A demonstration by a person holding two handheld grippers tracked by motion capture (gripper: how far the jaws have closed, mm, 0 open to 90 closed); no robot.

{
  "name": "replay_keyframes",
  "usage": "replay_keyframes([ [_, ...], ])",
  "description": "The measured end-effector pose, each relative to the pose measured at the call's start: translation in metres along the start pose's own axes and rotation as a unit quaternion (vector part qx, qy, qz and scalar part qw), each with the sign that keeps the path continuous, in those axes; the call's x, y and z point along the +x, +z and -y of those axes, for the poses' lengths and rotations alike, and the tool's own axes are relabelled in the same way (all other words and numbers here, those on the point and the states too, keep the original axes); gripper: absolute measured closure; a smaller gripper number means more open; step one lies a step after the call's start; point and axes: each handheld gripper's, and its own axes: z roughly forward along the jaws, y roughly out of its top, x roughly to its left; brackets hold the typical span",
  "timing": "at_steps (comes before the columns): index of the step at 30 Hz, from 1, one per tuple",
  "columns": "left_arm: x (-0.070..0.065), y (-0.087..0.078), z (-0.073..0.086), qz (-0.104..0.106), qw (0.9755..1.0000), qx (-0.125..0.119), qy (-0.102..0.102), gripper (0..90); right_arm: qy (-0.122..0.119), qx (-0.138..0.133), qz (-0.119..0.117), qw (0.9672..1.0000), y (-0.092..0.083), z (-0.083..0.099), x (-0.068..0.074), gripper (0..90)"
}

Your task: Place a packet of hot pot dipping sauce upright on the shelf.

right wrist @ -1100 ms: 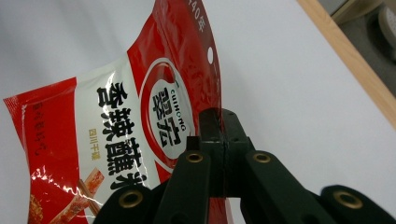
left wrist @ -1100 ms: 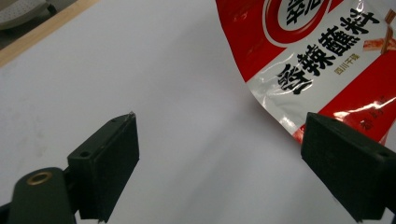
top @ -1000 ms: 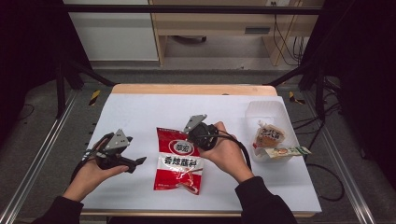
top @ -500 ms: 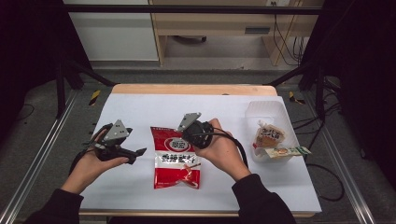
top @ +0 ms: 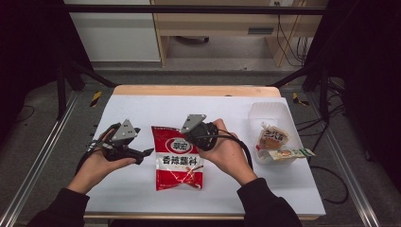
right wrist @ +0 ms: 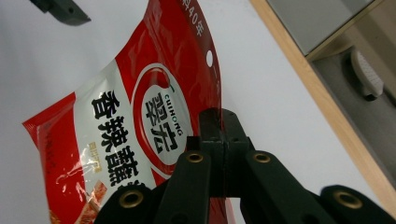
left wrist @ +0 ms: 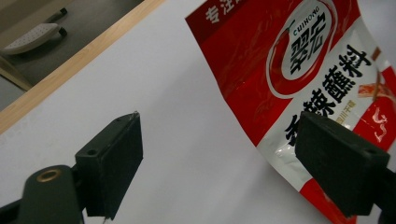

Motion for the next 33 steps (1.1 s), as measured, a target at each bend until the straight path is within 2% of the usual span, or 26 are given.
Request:
replay_keyframes([
  [5,-0.002,0.001,-0.008,0.002,1.0000,-0.006,0.006,15.8,-0.006,-0.005,0.006,1.0000,-0.004,-0.006,-0.001,90.0],
  [11,-0.003,-0.001,-0.017,-0.002,0.9998,-0.017,0.014,21.0,-0.015,-0.011,-0.006,0.9998,-0.009,-0.009,0.004,90.0],
  [16,-0.003,0.001,-0.023,0.009,0.9996,-0.021,0.019,25.2,-0.022,-0.013,-0.015,0.9996,-0.012,-0.009,0.009,90.0],
  [21,-0.004,0.007,-0.028,0.015,0.9994,-0.029,0.012,30.4,-0.028,-0.014,-0.024,0.9992,-0.015,-0.009,0.011,90.0],
  [25,-0.005,0.010,-0.031,0.022,0.9991,-0.028,0.021,38.9,-0.027,-0.019,-0.033,0.9989,-0.019,-0.008,0.010,90.0],
  [29,-0.006,0.012,-0.033,0.041,0.9984,-0.032,0.024,54.1,-0.023,-0.018,-0.037,0.9989,-0.021,-0.007,0.009,90.0],
  [33,-0.008,0.013,-0.034,0.050,0.9978,-0.022,0.036,65.7,-0.021,-0.017,-0.038,0.9989,-0.023,-0.005,0.006,90.0],
])
